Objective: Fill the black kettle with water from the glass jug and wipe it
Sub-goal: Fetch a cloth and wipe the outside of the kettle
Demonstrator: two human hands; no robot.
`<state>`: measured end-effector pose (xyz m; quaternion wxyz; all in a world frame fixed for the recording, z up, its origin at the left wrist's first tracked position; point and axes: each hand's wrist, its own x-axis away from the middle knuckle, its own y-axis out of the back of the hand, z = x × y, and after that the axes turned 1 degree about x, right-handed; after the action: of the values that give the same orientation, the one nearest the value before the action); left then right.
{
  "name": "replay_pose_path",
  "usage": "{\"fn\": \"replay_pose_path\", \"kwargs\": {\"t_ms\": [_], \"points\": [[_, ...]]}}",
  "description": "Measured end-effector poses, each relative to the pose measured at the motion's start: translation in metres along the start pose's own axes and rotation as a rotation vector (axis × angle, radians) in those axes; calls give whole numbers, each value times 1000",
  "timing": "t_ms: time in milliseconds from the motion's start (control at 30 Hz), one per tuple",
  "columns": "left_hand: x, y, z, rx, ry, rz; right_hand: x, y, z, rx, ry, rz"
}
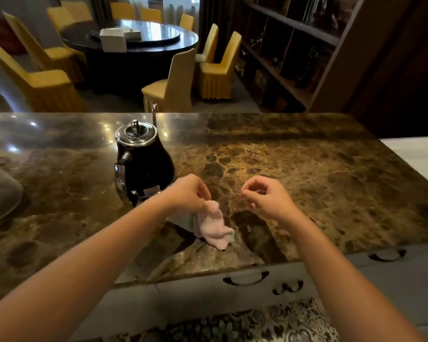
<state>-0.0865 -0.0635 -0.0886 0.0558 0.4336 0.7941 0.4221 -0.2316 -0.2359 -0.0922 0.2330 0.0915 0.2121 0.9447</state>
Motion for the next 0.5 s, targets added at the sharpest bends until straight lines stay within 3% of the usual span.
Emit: {"fn": "replay_pose_path", "kwargs": {"t_ms": [100,233,300,367,433,500], "points": [[-3,-26,-23,255,-20,-84,0,30,-14,12,19,-13],[-4,-42,-56,477,-76,-64,11,45,-26,81,-5,226],[-9,-52,-66,520,-104,-121,10,46,-33,75,25,243],[-17,-63,-68,492,-173,-216,3,45,-46,122,90,111],[-20,-77,-67,309,-253,-330,-1,45,-58,299,225,-73],[-19,-95,-60,87,-332,-339,1,45,-71,438,330,-119]]}}
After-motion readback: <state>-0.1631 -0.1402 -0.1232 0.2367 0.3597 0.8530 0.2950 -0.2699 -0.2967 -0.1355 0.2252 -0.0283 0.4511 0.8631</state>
